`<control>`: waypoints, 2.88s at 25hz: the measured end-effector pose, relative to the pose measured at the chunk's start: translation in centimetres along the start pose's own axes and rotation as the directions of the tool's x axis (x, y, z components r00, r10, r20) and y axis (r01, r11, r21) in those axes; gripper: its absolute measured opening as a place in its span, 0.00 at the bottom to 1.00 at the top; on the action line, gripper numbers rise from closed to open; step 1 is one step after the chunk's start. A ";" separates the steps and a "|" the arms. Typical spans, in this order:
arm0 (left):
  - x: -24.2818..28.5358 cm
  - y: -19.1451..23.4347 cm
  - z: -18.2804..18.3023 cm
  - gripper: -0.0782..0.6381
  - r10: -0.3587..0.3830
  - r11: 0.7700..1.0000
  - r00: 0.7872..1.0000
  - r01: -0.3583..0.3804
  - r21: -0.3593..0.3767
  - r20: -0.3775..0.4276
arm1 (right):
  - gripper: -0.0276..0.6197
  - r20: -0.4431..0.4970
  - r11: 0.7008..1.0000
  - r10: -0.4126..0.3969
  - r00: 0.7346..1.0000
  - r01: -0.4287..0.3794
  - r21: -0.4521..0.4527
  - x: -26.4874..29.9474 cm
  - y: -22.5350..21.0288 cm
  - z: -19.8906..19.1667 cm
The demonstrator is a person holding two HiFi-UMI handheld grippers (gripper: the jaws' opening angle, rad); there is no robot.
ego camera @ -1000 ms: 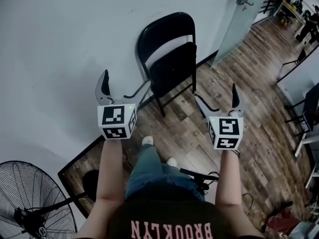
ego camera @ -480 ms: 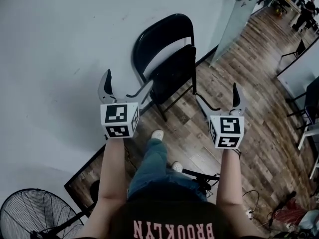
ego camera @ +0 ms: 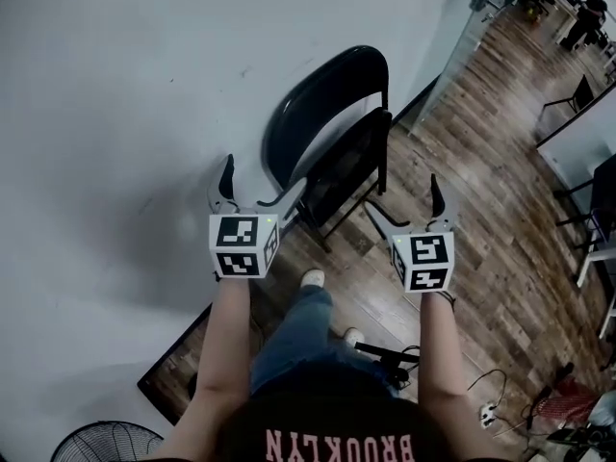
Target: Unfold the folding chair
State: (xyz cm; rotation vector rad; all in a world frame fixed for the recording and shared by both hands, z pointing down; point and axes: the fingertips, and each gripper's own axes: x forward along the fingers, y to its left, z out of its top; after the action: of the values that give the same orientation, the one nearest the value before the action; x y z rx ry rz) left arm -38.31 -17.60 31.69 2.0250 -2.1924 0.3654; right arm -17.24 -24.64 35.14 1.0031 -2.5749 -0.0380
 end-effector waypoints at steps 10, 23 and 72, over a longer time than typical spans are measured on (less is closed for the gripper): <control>8.1 0.0 -4.4 0.89 -0.130 0.990 0.969 0.114 -0.087 -0.211 | 0.90 -0.124 0.990 0.042 0.991 -0.025 0.139 6.9 0.7 -2.4; 11.8 2.1 -5.7 0.52 -0.081 0.996 0.954 0.063 -0.069 -0.288 | 0.90 -0.185 0.955 0.094 0.978 -0.036 0.294 15.2 1.6 -6.4; 11.8 1.2 -4.7 0.37 -0.069 0.992 0.945 0.031 -0.124 -0.321 | 0.42 -0.280 0.731 0.098 0.955 0.122 0.671 25.2 2.2 -13.5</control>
State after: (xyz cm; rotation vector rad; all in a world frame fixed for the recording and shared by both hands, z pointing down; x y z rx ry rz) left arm -40.81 -27.60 39.18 1.8061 -1.9138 0.5110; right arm -30.93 -38.11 56.48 1.1431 -2.3035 1.0606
